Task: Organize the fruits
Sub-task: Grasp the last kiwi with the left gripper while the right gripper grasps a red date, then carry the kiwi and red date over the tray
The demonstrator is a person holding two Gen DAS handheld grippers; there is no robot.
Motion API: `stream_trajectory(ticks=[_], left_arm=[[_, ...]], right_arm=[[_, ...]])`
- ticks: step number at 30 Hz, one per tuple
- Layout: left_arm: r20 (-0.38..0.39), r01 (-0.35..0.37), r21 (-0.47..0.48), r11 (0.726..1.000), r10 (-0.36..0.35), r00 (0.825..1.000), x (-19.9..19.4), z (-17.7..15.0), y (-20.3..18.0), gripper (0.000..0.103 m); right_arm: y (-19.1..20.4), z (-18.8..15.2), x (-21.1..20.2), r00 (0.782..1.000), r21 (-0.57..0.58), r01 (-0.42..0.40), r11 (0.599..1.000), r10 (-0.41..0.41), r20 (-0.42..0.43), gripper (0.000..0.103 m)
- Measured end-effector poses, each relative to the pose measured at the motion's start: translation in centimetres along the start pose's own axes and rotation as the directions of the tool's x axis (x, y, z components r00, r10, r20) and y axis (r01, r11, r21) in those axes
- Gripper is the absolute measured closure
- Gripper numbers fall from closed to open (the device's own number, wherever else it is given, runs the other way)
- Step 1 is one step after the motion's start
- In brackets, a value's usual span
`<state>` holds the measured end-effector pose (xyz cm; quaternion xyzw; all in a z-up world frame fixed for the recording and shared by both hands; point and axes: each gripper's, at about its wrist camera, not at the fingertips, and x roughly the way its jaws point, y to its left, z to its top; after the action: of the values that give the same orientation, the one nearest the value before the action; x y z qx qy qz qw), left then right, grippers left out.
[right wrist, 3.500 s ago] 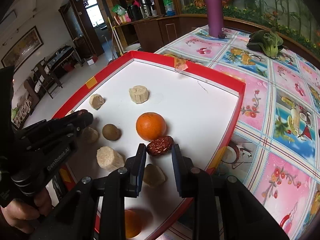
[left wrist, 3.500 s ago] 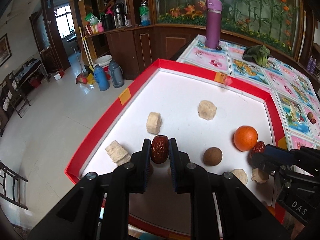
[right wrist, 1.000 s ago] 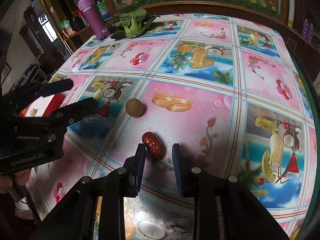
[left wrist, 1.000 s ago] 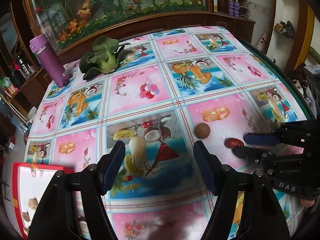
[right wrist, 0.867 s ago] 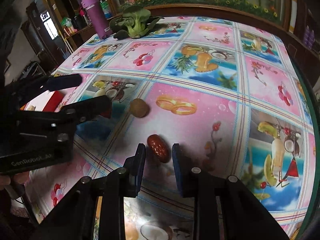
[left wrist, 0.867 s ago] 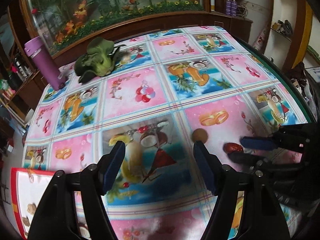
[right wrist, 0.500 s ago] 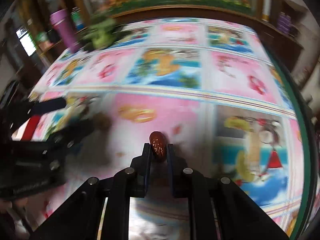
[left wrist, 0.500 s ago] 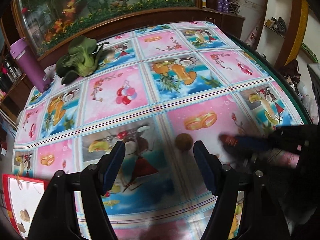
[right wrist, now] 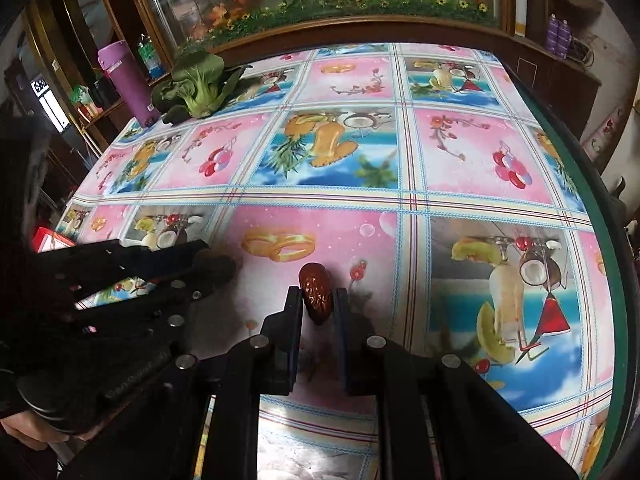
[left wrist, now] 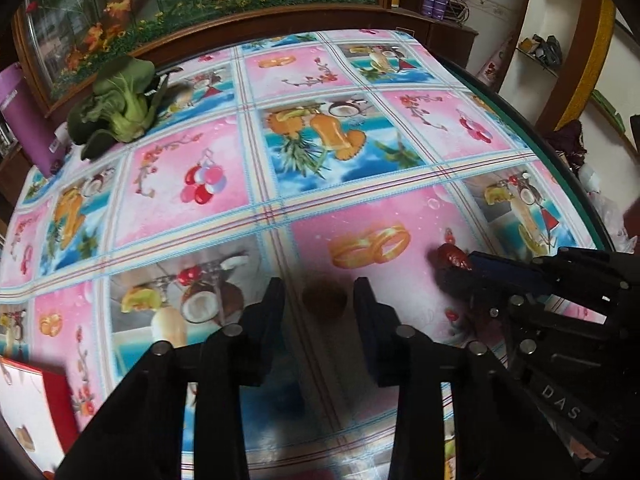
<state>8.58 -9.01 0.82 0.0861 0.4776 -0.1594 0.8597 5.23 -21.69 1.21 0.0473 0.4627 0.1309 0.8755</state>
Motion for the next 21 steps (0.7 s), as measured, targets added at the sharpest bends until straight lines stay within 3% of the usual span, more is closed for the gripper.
stream_trajectory(ticks=[9,13,18,21], left_arm=[[0.048,0.008,-0.045,0.999,-0.006,0.999,-1.7,-0.9,0.8,0.078],[0.117,-0.057,-0.056,0.997,0.063,0.991,-5.5,-2.4,1.8,0.078],[0.201,-0.133,-0.088,0.987,0.149,0.968,-11.1,-6.4,3.4,0.078],[0.219,-0.158,-0.132,0.979,0.185,0.958,-13.7,-9.0,5.1,0.078]], right_arm=[[1.2,0.0,-0.8,0.996,-0.01,-0.055,0.998,0.056,0.072,0.089],[2.3,-0.3,-1.6,0.989,-0.012,-0.079,0.997,0.079,0.123,0.089],[6.1,-1.7,-3.2,0.96,-0.021,-0.221,0.975,0.221,0.169,0.089],[9.7,-2.9,-3.8,0.946,-0.056,-0.266,0.962,0.272,0.179,0.09]])
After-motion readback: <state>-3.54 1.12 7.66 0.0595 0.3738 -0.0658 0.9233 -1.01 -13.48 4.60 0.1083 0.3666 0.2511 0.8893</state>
